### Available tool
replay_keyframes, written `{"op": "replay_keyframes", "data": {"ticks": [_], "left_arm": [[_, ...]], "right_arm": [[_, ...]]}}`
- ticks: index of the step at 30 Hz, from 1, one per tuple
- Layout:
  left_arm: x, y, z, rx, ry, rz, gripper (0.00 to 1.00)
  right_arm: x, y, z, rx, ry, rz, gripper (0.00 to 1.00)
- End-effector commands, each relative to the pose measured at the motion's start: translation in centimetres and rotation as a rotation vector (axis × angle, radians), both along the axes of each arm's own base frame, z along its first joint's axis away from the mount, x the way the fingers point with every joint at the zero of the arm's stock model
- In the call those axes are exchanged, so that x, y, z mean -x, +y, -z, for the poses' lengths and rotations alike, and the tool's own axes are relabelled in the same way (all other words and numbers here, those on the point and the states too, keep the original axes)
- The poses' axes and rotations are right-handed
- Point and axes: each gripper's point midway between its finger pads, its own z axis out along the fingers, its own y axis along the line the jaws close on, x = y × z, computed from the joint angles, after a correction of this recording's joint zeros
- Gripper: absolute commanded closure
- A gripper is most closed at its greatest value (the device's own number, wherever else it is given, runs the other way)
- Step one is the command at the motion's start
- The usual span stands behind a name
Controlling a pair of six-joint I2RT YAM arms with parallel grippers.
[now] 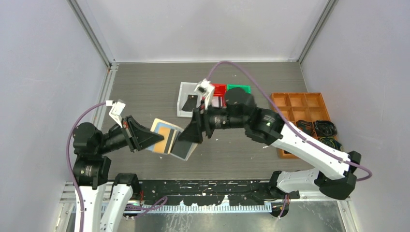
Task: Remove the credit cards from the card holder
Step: Remove the credit card from the card holder.
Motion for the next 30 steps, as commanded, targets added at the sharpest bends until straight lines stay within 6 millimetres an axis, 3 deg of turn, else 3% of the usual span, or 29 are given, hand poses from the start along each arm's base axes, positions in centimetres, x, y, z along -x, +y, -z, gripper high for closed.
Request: {"op": "replay_keyframes", "data": {"ticks": [1,4,7,13,16,22,30], "left_arm": [[-6.0,1.8,1.0,-0.032,0.019,-0.289,1.00],[-8.3,3.3,1.6,-0.053,0.033,-0.436,1.00],[-9.7,4.3,1.9,-0.067,0.054,-0.527,1.00],[-8.7,2.9,0.9,-0.004,0.073,-0.421,1.00],[-7.9,2.3,-0.2,0.040,0.068,-0.367,1.00],[-6.7,1.2,-2.0,0.111,0.089,-0.266,1.00],[-6.7,0.9,-3.1,0.148,0.118,-0.234,1.00]], "right_arm": [[-4.6,-4.0,-6.1,-0.191,-0.019,0.261,0.33],[-6.1,-5.7,-6.8,-0.235,-0.011,0.362,0.30],[-6.1,-5.1,-6.4,-0.248,0.036,0.353,0.29],[-5.1,-0.9,-4.2,-0.293,0.220,0.181,0.35],[-4.8,0.5,-4.2,-0.348,0.279,0.106,0.40],[-4.2,1.6,-4.2,-0.391,0.322,0.024,0.43],[-4.0,2.1,-4.0,-0.410,0.351,-0.018,0.49]]}}
